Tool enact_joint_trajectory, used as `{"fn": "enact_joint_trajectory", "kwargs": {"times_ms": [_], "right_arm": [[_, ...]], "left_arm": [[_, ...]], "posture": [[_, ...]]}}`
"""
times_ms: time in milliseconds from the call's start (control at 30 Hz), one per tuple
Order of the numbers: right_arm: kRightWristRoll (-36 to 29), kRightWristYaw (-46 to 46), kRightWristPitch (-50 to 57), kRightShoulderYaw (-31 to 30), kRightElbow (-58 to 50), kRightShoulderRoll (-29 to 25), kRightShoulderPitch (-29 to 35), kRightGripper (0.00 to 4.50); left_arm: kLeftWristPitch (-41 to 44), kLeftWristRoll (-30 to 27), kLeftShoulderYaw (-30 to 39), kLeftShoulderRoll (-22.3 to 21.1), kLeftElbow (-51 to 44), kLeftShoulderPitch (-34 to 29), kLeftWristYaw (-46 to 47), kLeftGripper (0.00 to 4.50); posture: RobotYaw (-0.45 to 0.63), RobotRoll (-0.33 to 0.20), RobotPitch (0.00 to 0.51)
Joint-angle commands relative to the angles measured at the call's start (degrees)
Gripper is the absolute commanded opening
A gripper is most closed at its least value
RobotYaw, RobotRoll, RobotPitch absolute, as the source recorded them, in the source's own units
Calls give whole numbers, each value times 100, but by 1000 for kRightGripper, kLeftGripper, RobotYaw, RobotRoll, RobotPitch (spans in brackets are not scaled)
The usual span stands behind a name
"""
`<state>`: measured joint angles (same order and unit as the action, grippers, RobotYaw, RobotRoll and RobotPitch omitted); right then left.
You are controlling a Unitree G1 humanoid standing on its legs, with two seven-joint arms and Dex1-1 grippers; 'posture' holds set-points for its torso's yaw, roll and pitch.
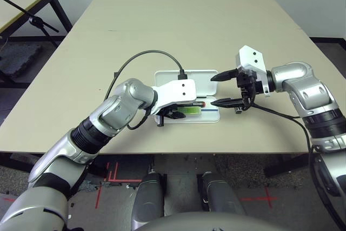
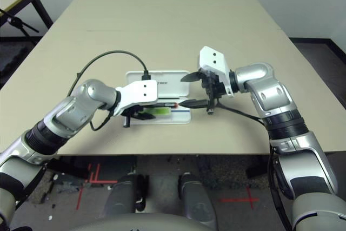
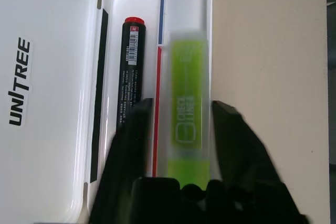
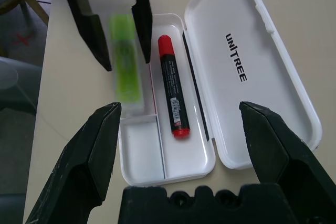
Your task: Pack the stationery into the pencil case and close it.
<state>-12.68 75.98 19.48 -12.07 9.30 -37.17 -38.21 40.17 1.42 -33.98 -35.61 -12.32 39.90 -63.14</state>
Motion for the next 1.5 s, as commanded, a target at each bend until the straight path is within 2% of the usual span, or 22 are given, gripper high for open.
{"fn": "enact_joint_trajectory", "kwargs": {"times_ms": [33,100,133,567,667,833,967,1167,1233,1367,1500], "right_arm": [[32,-3,-60,-19,34,-16,29,4500],[37,-1,-66,-23,48,-10,23,4500],[40,1,-71,-29,54,-5,23,4500],[48,19,12,-47,-11,-84,95,4500],[156,-237,480,-16,-218,-258,159,4500],[-94,-514,1213,204,-725,-398,349,4500],[-225,-735,1664,299,-1089,-424,525,4500],[-394,-1729,3329,481,-1931,-357,711,4500],[-424,-2289,4117,659,-2157,-167,706,4500],[-107,-3862,5841,1313,-2438,847,573,4500],[170,-4861,6419,1683,-2613,1585,640,4500]], "left_arm": [[-27,-37,70,-106,-88,-76,-84,3672],[-29,-66,116,-149,-114,-90,-97,4427],[-46,-71,168,-205,-135,-107,-88,4469],[-371,-510,1267,-1103,-629,-550,-211,4469],[-607,-932,1851,-1275,-740,-705,-343,4469],[-662,-1390,2507,-1678,-981,-977,-529,4469],[-654,-1512,2569,-1733,-1075,-1085,-480,4469],[-751,-1430,2425,-1663,-975,-1091,-351,4469],[-812,-1375,2372,-1649,-923,-1097,-317,4469],[-906,-1305,2279,-1619,-852,-1110,-276,4469],[-953,-1252,2182,-1557,-788,-1065,-245,4469]], "posture": [[-31,0,76],[-31,0,76],[-25,0,76],[-18,0,75],[-14,0,77],[-11,0,80],[-10,0,81],[-12,0,84],[-16,0,84],[-27,0,83],[-33,0,81]]}}
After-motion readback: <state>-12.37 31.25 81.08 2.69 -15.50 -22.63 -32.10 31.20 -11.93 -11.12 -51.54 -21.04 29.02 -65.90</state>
